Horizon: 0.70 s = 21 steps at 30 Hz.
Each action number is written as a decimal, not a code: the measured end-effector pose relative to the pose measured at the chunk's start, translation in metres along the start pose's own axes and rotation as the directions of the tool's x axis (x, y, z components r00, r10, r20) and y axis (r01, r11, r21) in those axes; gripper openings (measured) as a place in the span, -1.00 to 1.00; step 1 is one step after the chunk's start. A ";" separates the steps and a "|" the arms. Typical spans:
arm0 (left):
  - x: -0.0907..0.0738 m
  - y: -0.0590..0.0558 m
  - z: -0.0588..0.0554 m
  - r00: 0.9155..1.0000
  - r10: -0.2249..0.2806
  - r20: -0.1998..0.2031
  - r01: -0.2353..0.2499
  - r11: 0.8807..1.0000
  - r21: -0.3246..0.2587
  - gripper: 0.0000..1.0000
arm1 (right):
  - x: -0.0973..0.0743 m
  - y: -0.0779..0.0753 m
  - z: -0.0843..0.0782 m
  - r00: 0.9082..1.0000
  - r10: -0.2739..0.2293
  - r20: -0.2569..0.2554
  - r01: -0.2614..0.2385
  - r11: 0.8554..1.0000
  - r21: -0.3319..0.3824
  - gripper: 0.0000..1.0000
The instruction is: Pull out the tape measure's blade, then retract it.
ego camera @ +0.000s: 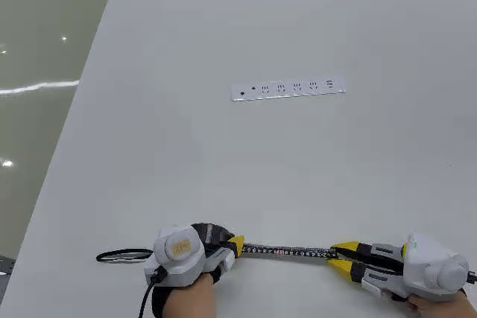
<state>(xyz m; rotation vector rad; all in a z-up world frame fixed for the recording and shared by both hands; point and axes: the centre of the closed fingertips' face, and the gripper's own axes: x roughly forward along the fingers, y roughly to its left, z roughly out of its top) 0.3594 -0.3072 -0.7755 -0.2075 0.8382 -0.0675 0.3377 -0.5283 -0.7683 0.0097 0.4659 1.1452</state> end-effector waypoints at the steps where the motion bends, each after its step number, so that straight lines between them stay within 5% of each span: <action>1: 0.000 0.000 0.000 1.000 0.000 0.000 0.000 1.000 0.000 0.40 | 0.000 0.001 0.000 1.000 0.001 0.000 -0.001 1.000 -0.001 -0.76; 21: 0.001 0.001 0.000 1.000 0.000 0.000 0.000 1.000 -0.001 0.41 | 0.016 0.007 0.006 1.000 0.017 0.007 -0.017 1.000 -0.007 -0.76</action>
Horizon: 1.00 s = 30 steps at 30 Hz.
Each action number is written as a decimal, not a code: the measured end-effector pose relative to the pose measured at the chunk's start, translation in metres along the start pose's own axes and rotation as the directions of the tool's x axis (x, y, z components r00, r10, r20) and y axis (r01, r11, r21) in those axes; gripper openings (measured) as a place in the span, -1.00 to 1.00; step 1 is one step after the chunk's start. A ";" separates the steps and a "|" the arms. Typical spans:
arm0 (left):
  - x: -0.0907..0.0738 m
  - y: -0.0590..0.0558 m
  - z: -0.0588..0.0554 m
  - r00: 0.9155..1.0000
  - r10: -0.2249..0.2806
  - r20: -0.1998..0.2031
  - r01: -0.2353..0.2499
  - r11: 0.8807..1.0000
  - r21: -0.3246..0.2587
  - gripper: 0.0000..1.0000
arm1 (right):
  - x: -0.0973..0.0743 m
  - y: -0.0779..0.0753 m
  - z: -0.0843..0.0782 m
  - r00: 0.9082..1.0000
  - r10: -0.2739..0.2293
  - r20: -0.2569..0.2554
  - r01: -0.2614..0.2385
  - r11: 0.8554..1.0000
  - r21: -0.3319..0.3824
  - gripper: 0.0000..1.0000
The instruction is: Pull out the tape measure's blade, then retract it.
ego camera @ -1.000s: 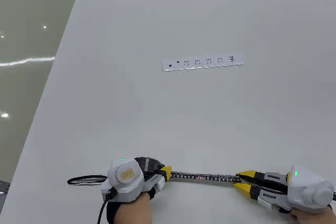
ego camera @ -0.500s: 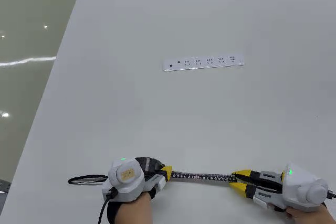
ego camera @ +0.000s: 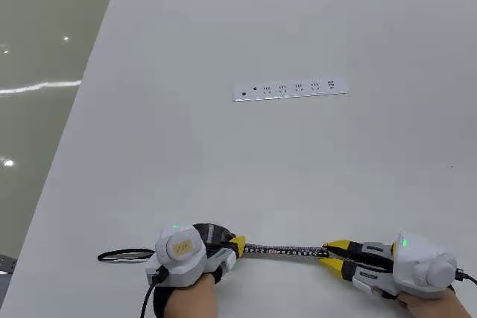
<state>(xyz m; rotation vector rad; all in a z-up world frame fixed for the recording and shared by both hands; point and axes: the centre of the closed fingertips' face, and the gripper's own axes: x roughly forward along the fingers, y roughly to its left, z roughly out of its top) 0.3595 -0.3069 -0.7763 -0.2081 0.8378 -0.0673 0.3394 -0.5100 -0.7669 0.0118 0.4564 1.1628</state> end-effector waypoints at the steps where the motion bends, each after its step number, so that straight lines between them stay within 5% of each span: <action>1: 0.000 0.000 0.000 1.000 0.000 0.000 0.000 1.000 0.000 0.41 | 0.001 0.000 0.000 1.000 0.001 0.001 -0.001 1.000 -0.001 -0.76; 30: 0.000 -0.001 0.000 1.000 -0.001 0.000 0.001 1.000 0.000 0.41 | 0.019 0.006 0.006 1.000 0.028 0.003 -0.028 1.000 0.000 -0.76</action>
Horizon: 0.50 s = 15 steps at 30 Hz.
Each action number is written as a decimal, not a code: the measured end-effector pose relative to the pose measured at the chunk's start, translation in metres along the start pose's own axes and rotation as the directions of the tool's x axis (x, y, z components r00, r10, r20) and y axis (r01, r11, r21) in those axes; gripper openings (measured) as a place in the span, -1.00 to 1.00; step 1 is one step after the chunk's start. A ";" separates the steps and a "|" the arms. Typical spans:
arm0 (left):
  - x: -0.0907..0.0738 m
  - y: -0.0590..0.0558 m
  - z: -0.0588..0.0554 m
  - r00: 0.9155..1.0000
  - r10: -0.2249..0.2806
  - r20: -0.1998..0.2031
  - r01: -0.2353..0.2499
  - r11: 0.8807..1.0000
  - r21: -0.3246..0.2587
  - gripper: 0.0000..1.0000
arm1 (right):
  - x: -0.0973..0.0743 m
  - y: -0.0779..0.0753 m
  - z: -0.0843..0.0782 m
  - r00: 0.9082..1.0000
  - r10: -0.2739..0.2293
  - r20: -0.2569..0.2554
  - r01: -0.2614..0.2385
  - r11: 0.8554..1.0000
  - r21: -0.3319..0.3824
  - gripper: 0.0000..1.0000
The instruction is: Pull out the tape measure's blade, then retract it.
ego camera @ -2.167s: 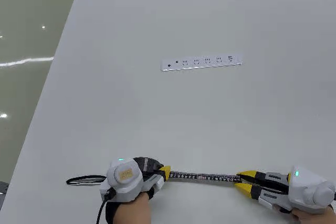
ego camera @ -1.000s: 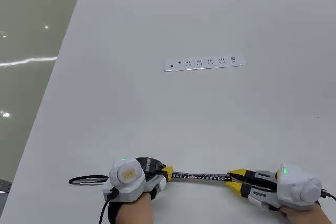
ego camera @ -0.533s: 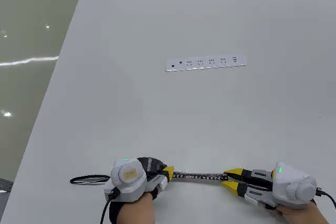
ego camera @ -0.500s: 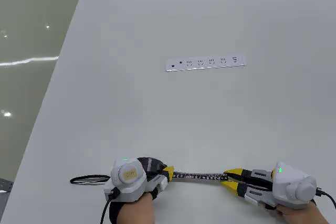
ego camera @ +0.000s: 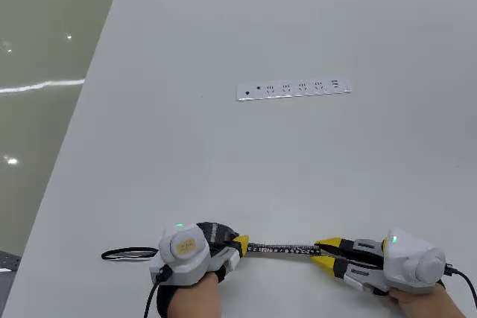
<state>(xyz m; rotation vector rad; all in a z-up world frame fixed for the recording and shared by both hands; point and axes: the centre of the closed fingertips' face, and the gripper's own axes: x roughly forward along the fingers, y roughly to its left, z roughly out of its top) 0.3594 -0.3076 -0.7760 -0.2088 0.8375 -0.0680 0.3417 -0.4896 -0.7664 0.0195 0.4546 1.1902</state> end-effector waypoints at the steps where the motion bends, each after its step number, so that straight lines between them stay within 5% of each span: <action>1: 0.000 0.000 0.000 1.000 0.000 0.001 0.000 1.000 0.000 0.41 | 0.001 0.000 0.000 1.000 0.001 0.000 -0.001 1.000 -0.001 -0.76; 15: 0.000 0.000 0.000 1.000 -0.002 0.004 0.002 1.000 -0.001 0.41 | 0.012 0.005 0.003 1.000 0.013 0.004 -0.013 1.000 0.004 -0.75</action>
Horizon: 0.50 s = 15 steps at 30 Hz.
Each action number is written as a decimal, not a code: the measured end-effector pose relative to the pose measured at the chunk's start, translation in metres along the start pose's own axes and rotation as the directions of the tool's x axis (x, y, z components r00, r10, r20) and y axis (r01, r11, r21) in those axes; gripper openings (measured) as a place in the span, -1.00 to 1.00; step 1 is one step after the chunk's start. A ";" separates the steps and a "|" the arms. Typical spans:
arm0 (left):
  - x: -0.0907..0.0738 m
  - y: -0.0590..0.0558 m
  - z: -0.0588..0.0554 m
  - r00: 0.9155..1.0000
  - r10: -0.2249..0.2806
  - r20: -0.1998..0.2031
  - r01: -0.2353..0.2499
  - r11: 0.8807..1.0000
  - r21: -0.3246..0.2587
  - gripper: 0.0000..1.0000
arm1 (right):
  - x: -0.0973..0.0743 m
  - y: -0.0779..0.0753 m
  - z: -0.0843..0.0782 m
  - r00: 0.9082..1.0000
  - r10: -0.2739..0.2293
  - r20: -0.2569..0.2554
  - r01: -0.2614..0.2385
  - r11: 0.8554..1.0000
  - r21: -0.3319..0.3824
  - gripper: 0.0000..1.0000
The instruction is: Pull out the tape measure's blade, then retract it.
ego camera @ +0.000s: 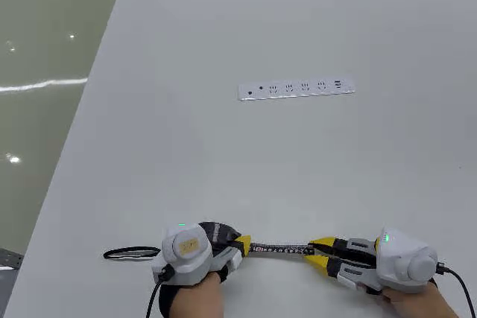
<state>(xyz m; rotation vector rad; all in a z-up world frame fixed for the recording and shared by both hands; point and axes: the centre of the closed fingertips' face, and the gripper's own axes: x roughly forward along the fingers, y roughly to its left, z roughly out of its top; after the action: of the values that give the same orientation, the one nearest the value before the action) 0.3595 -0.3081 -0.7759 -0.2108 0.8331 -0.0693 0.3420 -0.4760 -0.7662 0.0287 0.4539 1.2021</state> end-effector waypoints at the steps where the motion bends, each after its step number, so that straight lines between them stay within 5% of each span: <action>1: 0.000 0.000 0.000 1.000 0.000 -0.002 0.000 1.000 0.000 0.41 | 0.001 0.000 0.000 1.000 0.001 0.000 -0.001 1.000 -0.001 -0.75; 15: 0.000 0.000 0.000 1.000 -0.006 0.002 0.006 1.000 -0.003 0.40 | 0.014 0.006 0.005 1.000 0.015 0.004 -0.015 1.000 0.000 -0.75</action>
<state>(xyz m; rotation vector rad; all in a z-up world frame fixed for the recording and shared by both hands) 0.3595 -0.3076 -0.7756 -0.2164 0.8304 -0.0732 0.3428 -0.4599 -0.7650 0.0343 0.4508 1.2166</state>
